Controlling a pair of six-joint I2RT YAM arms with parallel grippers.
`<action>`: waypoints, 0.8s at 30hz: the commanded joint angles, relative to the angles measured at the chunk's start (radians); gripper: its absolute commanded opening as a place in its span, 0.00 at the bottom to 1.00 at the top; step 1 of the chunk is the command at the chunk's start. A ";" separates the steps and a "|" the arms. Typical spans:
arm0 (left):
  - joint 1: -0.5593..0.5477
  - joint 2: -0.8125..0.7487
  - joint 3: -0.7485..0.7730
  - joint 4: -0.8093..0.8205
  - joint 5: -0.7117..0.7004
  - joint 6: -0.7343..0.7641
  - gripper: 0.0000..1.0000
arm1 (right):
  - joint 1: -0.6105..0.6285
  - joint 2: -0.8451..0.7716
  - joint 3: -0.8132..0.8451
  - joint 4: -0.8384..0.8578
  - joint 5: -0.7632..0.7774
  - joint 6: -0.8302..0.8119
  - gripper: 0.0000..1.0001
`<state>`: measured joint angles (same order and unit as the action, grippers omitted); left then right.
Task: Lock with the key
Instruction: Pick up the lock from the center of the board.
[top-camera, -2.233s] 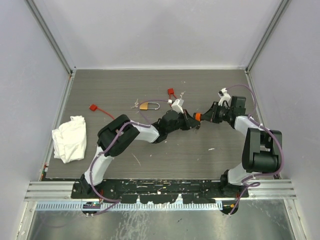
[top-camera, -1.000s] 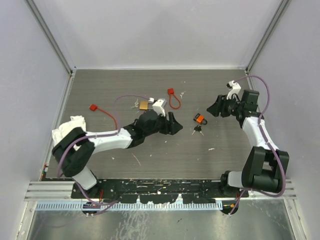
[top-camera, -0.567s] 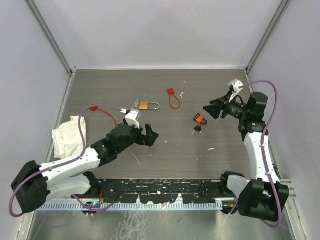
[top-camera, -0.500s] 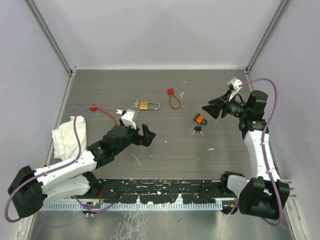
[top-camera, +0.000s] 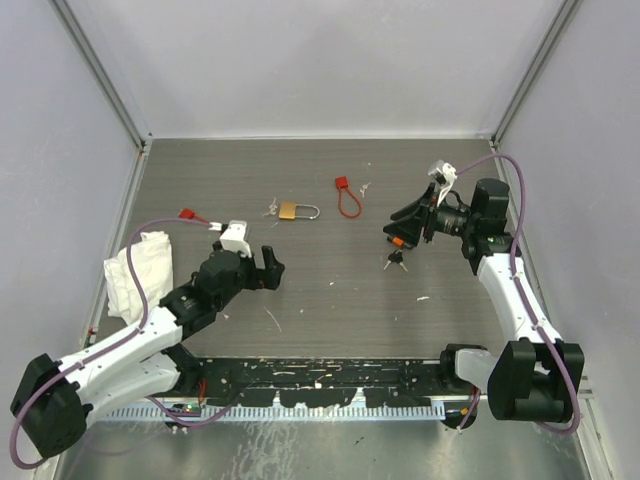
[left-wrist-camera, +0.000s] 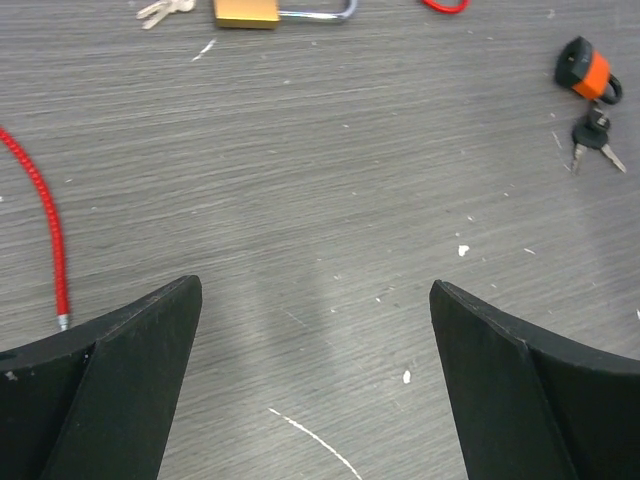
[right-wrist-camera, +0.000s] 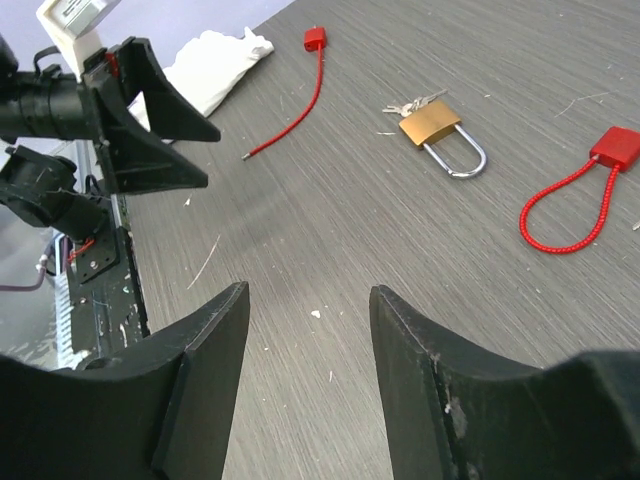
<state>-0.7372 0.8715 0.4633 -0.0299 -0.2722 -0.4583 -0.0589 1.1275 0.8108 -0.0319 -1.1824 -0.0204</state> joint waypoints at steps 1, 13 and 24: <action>0.086 0.014 0.006 0.011 0.045 -0.030 0.98 | -0.001 -0.015 -0.006 0.041 -0.046 -0.031 0.57; 0.412 0.073 -0.039 0.207 0.425 -0.218 0.98 | -0.001 -0.026 -0.009 0.025 -0.040 -0.042 0.56; 0.526 0.126 -0.001 0.230 0.486 -0.273 0.98 | -0.001 -0.008 -0.001 0.004 -0.037 -0.055 0.56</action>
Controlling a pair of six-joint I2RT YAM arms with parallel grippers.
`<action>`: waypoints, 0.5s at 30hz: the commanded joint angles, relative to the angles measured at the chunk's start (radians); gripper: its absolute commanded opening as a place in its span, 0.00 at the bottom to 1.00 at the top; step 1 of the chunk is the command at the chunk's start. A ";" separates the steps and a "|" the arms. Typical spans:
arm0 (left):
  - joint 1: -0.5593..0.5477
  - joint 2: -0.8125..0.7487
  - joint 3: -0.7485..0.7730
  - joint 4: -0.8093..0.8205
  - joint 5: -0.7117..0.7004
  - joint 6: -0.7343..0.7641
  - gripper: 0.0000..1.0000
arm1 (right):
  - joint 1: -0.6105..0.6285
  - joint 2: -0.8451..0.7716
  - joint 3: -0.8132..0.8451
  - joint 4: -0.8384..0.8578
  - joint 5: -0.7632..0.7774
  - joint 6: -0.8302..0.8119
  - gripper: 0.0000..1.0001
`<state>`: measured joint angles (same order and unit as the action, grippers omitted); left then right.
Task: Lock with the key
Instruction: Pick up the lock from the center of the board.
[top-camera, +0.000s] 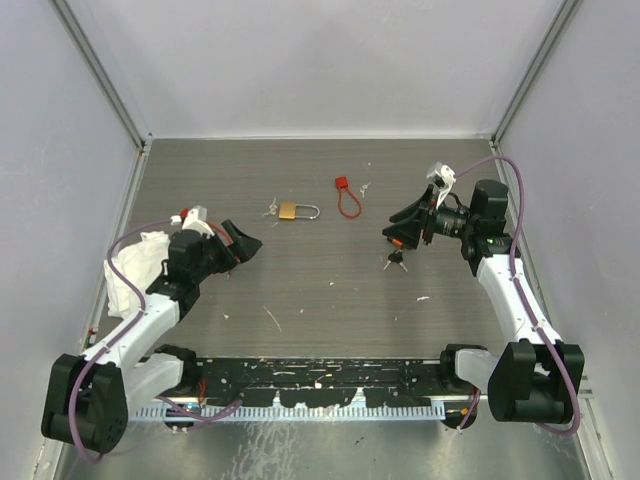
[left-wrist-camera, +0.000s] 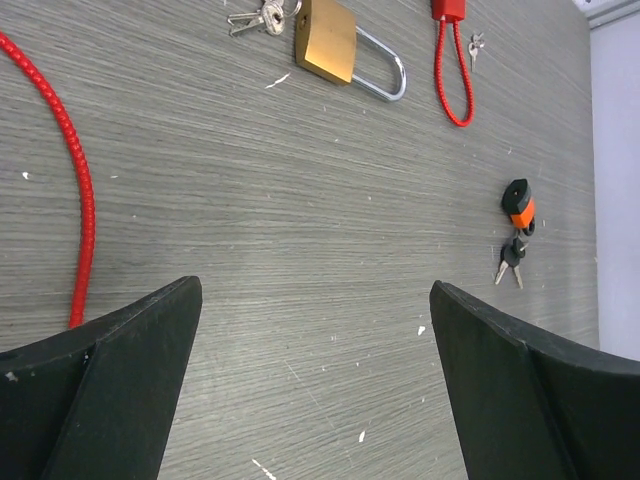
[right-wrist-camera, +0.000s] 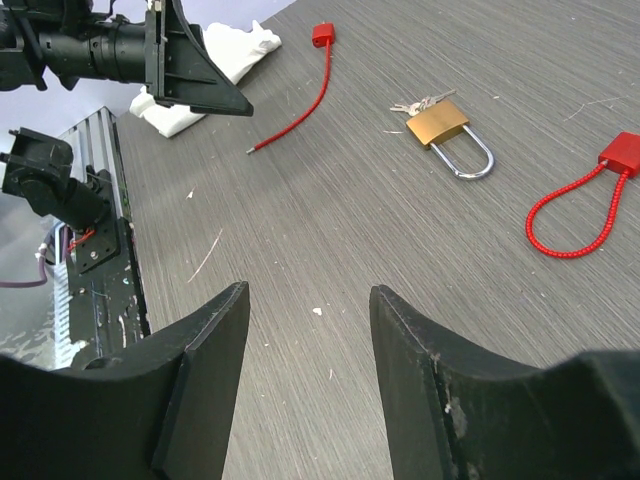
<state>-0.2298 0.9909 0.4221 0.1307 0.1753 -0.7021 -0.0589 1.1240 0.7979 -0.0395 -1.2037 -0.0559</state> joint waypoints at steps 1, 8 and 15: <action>0.023 0.010 0.043 0.064 0.038 -0.032 0.98 | 0.000 -0.004 0.013 0.012 -0.016 -0.018 0.56; 0.058 0.046 0.067 0.060 0.046 -0.036 0.98 | -0.001 -0.003 0.014 0.006 -0.014 -0.025 0.57; 0.101 0.087 0.078 0.078 0.055 -0.053 0.98 | -0.001 -0.003 0.016 -0.004 -0.012 -0.034 0.56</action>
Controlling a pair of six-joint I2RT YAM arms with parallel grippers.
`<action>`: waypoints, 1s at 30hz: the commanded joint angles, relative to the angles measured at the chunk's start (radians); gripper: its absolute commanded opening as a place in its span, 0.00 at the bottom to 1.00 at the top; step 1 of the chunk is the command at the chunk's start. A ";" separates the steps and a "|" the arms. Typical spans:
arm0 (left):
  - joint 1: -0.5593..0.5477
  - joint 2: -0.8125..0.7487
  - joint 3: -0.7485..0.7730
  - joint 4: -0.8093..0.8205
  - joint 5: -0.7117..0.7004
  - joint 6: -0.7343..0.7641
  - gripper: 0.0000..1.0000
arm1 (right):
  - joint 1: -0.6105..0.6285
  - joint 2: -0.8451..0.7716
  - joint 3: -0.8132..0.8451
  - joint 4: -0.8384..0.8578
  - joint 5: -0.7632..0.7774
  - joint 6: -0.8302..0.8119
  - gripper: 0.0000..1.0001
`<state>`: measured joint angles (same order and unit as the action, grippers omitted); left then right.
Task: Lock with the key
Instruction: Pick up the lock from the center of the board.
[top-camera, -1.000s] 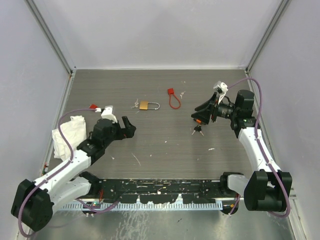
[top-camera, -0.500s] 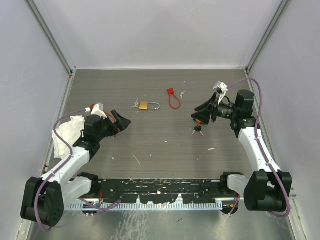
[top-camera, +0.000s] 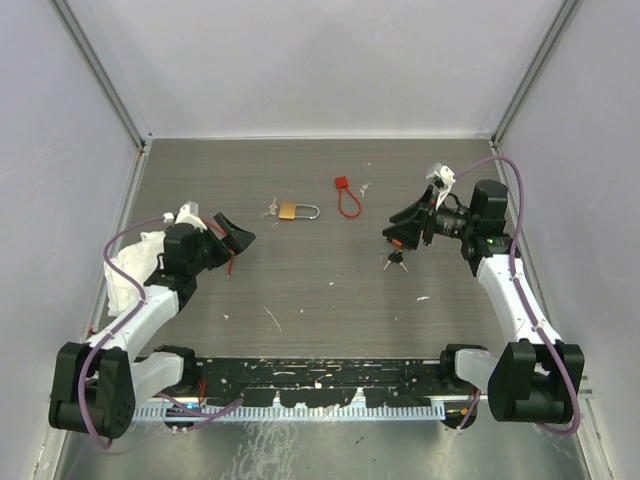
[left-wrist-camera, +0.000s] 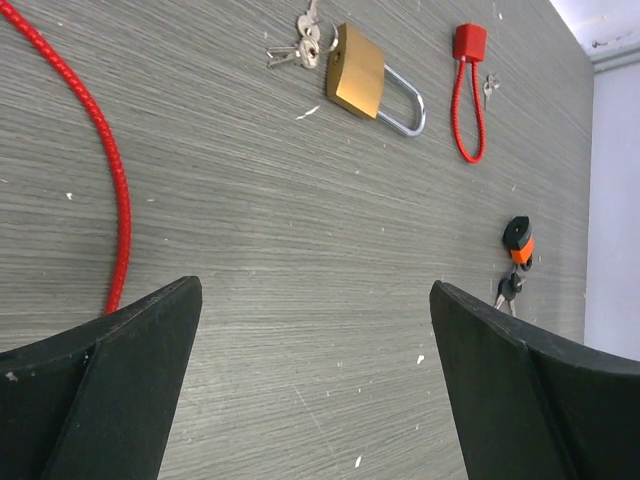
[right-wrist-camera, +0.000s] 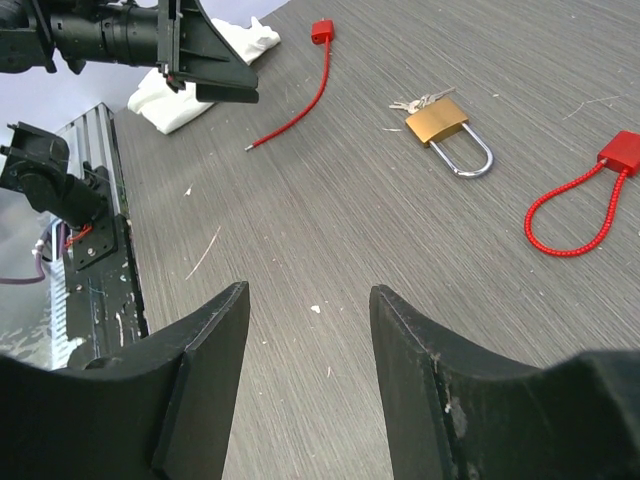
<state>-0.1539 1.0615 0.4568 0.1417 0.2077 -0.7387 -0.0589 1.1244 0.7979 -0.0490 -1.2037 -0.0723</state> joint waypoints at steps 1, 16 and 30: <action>0.032 0.025 0.046 0.073 0.027 -0.022 0.98 | -0.001 -0.004 0.017 0.005 -0.011 -0.018 0.57; 0.053 0.151 0.136 0.003 -0.047 -0.037 0.98 | -0.001 -0.004 0.021 -0.012 -0.008 -0.036 0.57; 0.052 0.246 0.271 -0.180 -0.256 -0.019 0.98 | -0.001 0.013 0.021 -0.017 -0.006 -0.042 0.56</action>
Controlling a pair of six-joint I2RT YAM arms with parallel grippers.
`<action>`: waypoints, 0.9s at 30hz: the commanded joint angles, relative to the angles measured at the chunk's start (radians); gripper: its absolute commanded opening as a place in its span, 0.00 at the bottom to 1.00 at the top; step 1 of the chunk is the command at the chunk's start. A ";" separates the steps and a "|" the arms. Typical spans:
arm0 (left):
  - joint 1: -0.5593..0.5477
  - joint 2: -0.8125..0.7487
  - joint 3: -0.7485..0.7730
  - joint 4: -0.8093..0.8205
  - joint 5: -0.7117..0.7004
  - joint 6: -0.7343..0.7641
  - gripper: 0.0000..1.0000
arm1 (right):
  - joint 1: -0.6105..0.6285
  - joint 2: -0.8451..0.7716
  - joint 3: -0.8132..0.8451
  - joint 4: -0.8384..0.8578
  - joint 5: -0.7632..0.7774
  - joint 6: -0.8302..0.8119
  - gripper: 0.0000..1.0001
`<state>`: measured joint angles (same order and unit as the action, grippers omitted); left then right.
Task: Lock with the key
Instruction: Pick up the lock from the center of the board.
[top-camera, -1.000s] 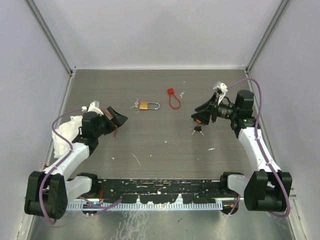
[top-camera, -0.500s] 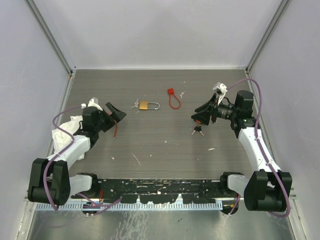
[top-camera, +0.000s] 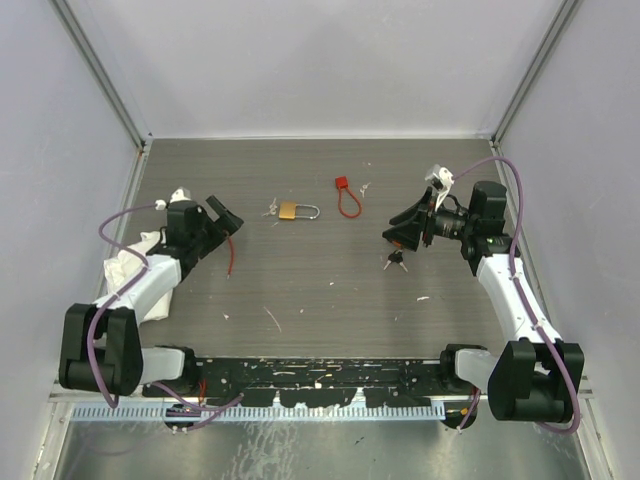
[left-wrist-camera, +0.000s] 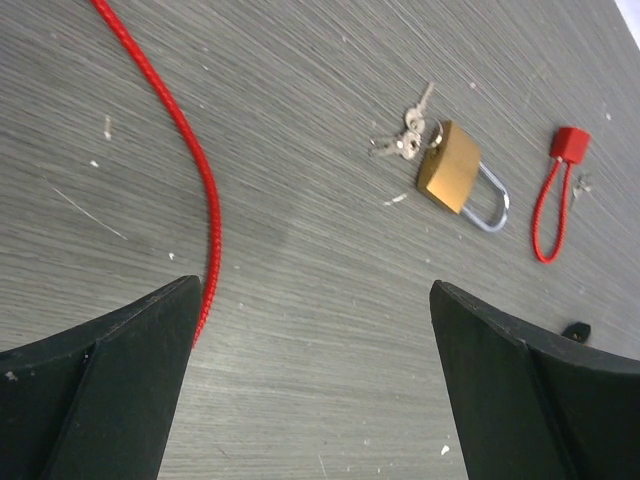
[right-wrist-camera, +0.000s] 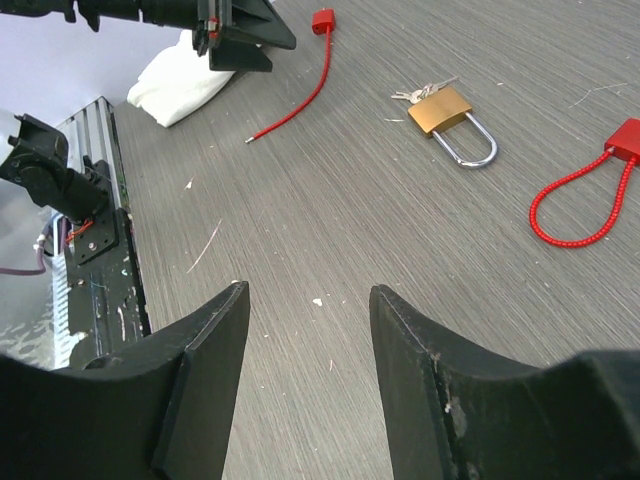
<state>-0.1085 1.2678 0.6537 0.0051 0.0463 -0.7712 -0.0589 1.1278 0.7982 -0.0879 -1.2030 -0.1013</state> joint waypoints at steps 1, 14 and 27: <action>0.007 0.051 0.091 -0.053 -0.109 0.017 0.98 | -0.001 0.012 0.020 0.021 -0.007 -0.013 0.56; 0.024 0.316 0.385 -0.313 -0.425 -0.019 0.92 | 0.003 0.010 0.028 0.002 -0.014 -0.023 0.57; 0.049 0.605 0.755 -0.617 -0.516 0.012 0.54 | 0.003 0.012 0.027 0.001 -0.010 -0.025 0.56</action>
<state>-0.0822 1.8183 1.3174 -0.5076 -0.4351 -0.7753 -0.0589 1.1465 0.7982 -0.1024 -1.2026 -0.1116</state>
